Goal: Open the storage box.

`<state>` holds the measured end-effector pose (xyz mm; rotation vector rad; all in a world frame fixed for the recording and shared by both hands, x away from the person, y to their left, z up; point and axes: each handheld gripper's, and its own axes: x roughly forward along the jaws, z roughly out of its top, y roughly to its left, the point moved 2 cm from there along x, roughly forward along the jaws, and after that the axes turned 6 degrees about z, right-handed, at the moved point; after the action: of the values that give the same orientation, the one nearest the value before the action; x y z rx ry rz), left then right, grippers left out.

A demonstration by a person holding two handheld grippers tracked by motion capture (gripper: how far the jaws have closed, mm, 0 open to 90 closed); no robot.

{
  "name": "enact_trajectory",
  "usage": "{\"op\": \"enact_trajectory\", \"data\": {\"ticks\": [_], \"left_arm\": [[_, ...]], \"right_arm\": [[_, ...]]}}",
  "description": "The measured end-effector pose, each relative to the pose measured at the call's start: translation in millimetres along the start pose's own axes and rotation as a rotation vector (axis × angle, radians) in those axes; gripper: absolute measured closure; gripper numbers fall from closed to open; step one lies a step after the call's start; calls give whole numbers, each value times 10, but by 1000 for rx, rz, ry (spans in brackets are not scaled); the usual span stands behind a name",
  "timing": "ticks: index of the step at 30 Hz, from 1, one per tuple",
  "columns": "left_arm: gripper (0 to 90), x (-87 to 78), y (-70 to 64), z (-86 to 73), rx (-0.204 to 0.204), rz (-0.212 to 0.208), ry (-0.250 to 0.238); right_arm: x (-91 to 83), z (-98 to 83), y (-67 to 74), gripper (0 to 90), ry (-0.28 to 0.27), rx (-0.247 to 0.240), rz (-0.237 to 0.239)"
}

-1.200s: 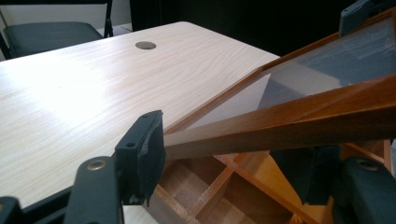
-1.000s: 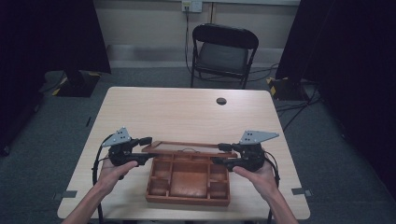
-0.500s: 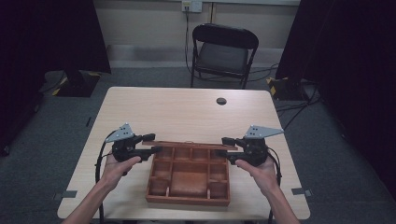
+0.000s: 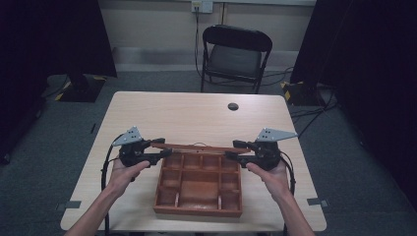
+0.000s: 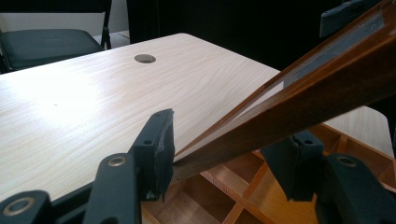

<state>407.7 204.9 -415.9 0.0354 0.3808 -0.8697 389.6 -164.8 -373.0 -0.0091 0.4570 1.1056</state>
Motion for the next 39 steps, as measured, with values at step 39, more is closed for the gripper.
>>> {"op": "enact_trajectory", "data": {"ticks": [39], "left_arm": [[489,167,161,65,-38,30,3]], "right_arm": [[131,-96,-390,454,-12,68,-63]]}}
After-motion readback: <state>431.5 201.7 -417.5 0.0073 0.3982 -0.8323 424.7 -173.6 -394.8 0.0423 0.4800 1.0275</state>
